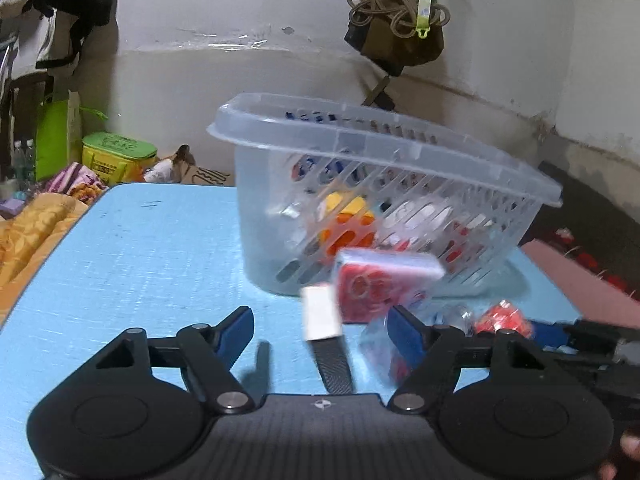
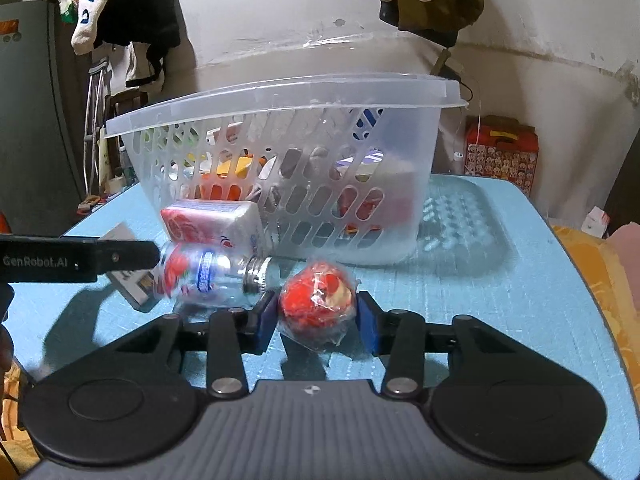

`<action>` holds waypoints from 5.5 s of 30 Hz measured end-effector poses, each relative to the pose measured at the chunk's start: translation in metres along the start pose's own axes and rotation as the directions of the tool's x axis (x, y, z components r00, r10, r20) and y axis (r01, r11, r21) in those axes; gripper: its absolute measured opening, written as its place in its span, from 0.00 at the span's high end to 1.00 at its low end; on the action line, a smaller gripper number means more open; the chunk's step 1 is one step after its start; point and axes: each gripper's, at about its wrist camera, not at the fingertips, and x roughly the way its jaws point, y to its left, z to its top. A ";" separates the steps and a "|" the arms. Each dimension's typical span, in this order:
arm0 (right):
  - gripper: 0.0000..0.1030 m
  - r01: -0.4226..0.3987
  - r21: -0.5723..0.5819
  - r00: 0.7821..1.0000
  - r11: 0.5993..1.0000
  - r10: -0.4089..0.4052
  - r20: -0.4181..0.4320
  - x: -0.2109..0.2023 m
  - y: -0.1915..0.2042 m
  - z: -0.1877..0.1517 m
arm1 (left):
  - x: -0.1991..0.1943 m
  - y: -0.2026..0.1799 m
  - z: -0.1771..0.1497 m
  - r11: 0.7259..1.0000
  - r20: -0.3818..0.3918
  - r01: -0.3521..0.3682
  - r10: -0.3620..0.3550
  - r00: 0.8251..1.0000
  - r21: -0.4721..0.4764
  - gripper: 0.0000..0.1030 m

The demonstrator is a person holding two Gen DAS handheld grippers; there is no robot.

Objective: Organize objects
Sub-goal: 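Grasp the red wrapped ball with the right tool while the left tool grasps the KENT box, then lift the ball and KENT box over the basket and release both, then grasp the clear silver-capped bottle with the right tool while the left tool grasps the pink soap box, then carry the bottle and soap box over the basket and release both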

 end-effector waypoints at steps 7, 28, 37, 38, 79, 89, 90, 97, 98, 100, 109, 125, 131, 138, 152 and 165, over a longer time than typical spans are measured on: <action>0.53 0.008 -0.007 1.000 1.000 -0.008 -0.006 0.004 0.000 -0.001 | 0.014 0.006 -0.007 0.996 -0.046 -0.046 0.050 0.998 0.075 0.28; 0.54 0.012 -0.034 0.999 0.999 -0.011 0.053 -0.013 0.002 0.007 | -0.008 -0.015 -0.012 0.977 0.092 -0.127 0.113 0.989 0.169 0.40; 0.54 0.028 0.009 0.996 1.000 -0.029 0.081 -0.020 -0.004 0.012 | -0.017 -0.022 -0.009 0.976 0.115 -0.116 0.095 0.989 0.187 0.40; 0.54 0.032 0.011 0.996 0.999 -0.033 0.080 -0.020 -0.005 0.013 | -0.017 -0.023 -0.007 0.976 0.117 -0.116 0.095 0.989 0.186 0.40; 0.00 0.051 0.119 0.949 0.992 -0.085 0.305 0.008 -0.031 0.124 | 0.031 -0.034 0.129 1.000 0.219 -0.005 0.007 0.976 -0.009 0.00; 0.00 0.074 0.291 0.983 0.954 -0.119 0.141 -0.028 -0.001 0.016 | -0.037 -0.027 0.050 0.997 0.227 -0.024 0.006 0.974 0.078 0.00; 0.00 0.098 0.246 0.986 0.964 -0.127 0.105 -0.019 0.010 0.010 | -0.035 -0.023 0.041 0.995 0.210 -0.055 0.035 0.977 0.086 0.00; 0.00 0.148 0.117 0.985 0.982 -0.156 0.069 0.007 0.061 -0.001 | -0.035 0.014 0.020 0.984 0.180 -0.173 0.165 0.970 0.031 0.00; 0.00 0.154 0.111 0.985 0.982 -0.161 0.059 0.010 0.067 -0.001 | -0.035 0.021 0.021 0.984 0.179 -0.180 0.177 0.968 0.001 0.00; 0.00 0.161 0.111 0.986 0.981 -0.166 0.034 0.016 0.076 -0.002 | -0.036 0.031 0.021 0.982 0.169 -0.182 0.186 0.968 -0.038 0.00; 0.17 0.135 0.062 0.991 0.989 -0.135 -0.014 0.034 0.086 0.001 | -0.025 0.027 0.012 0.982 0.133 -0.189 0.186 0.974 0.010 0.00; 0.53 0.044 -0.067 0.999 0.997 -0.045 -0.005 -0.002 0.060 -0.017 | -0.013 -0.005 0.006 0.985 0.092 -0.159 0.153 0.984 0.063 0.00; 0.64 0.031 -0.063 1.000 0.998 -0.031 -0.003 -0.022 0.037 -0.027 | 0.002 -0.025 0.009 0.991 0.068 -0.129 0.126 0.990 0.045 0.00; 0.64 0.028 -0.046 0.999 0.999 -0.027 0.027 -0.035 0.011 -0.036 | 0.034 -0.049 0.000 0.986 0.032 -0.159 0.158 0.987 0.039 0.00; 0.26 0.015 -0.058 0.998 0.998 -0.011 0.061 -0.011 0.012 -0.031 | 0.043 -0.072 0.005 0.993 0.030 -0.096 0.094 0.995 0.069 0.23; 0.56 -0.013 -0.096 1.000 0.995 0.015 0.019 -0.017 0.021 -0.025 | 0.028 -0.058 -0.005 0.993 0.039 -0.025 0.021 0.999 0.113 0.38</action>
